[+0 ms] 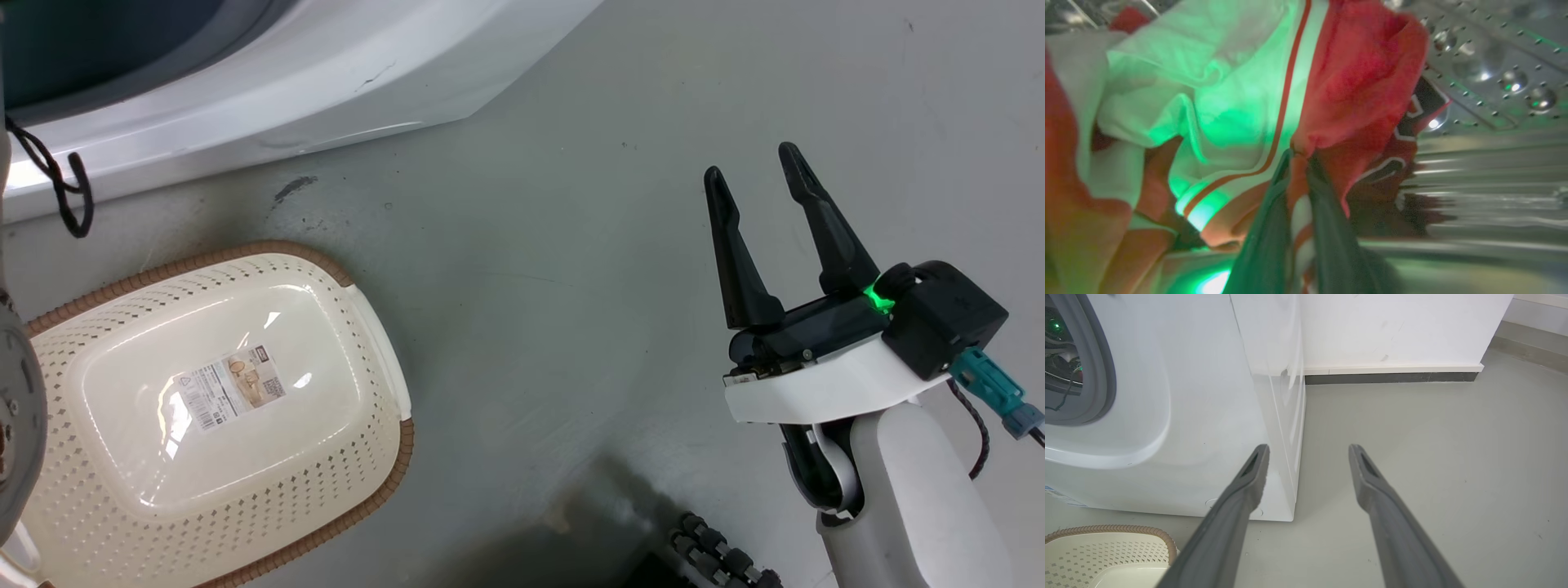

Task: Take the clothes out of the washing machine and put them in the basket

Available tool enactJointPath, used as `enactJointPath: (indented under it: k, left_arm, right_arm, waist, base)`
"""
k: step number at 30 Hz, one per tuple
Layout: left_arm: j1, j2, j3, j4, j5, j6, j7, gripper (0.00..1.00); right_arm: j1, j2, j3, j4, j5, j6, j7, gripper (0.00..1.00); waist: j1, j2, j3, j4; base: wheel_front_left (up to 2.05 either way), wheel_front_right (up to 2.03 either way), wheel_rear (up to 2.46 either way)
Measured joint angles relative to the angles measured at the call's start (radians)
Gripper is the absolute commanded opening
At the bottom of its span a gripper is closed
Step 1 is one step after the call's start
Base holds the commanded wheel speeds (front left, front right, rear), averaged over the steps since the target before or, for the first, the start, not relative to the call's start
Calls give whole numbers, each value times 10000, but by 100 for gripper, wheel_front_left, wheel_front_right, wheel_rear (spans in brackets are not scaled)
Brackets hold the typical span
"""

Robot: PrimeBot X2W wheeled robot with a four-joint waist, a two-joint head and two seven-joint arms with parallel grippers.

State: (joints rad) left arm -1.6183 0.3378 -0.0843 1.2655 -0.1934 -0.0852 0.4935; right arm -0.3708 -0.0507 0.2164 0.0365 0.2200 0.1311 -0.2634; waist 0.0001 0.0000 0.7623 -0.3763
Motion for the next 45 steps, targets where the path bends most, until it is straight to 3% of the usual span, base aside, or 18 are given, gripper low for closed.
enactJointPath:
  k: [7, 17, 20, 24, 32, 45]
  left_arm:
    - [591, 4, -2, -545, -82, -2, -1852, 0]
    - [2724, -261, -128, -1306, -201, -203, -6531, 0]
    - [3396, -395, -125, -1304, -259, -199, -7294, 0]
    - [4320, -531, -59, -1877, -293, -77, -7528, 0]
    - [6870, -947, 531, -4913, -140, 194, -7549, 0]
    - [9962, -1933, 1300, -8052, 178, 61, -7551, 0]
  right_arm:
    - [-4, 4, -4, 174, 67, 0, 0, 100]
    - [68, 4, -347, 407, -155, 0, 0, 100]
    - [250, 4, -460, 506, -257, 0, 0, 100]
    - [518, 4, -585, 658, -385, 0, 0, 100]
    - [994, 6, -786, 909, -656, 0, 0, 100]
    - [1855, 6, -1204, 1200, -884, 0, 0, 100]
  waist:
    - [0, 0, -323, 75]
    - [0, 0, -1236, 437]
    - [-1, 0, -1620, 551]
    - [-1, 0, -2161, 730]
    - [-1, 0, -3242, 1138]
    - [-2, 0, -5033, 1805]
  base:
    - [0, 0, 0]
    - [0, 0, 0]
    - [0, 0, 0]
    - [0, 0, 0]
    - [0, 0, 0]
    - [0, 0, 0]
